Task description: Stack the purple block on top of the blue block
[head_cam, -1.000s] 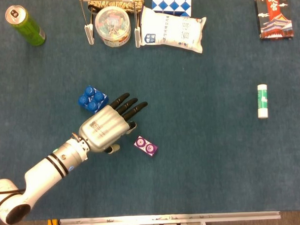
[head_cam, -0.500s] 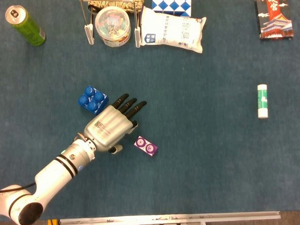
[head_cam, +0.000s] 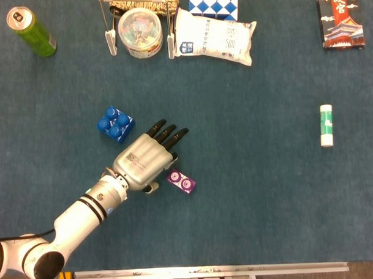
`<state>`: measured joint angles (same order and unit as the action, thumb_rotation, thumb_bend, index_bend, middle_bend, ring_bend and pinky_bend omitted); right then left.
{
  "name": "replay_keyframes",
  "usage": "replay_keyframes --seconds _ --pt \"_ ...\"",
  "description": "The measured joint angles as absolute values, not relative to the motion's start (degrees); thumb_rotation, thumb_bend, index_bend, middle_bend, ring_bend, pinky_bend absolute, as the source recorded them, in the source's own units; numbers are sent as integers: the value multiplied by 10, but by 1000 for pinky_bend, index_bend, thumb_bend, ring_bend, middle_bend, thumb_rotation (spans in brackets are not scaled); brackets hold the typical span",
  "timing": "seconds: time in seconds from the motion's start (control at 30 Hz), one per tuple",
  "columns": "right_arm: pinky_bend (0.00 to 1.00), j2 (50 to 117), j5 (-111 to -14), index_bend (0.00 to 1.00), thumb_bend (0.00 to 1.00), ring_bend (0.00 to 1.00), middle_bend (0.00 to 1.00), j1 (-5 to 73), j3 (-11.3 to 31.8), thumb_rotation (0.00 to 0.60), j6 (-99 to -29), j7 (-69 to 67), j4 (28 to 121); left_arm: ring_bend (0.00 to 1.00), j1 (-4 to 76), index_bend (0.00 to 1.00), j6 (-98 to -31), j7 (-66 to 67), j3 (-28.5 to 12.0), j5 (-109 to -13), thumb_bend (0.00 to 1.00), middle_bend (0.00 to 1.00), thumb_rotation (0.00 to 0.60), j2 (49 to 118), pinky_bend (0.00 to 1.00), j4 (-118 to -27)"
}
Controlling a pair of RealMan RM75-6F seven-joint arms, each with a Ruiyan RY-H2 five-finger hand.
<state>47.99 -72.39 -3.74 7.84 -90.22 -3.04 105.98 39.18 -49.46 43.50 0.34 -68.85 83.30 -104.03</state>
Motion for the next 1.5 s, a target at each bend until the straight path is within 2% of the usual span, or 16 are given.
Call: replay_keyframes --seconds 0.4,1.5 --pt "238 464 -707 305 0 152 277 -55 86 600 -920 -42 1069 0 412 481 -500 436 9 -661 175 0 600 851 29 -1037" --pt "238 458 -708 304 0 151 277 -57 88 600 -911 -49 1071 0 468 484 -499 448 22 -622 177 0 600 879 30 -1023"
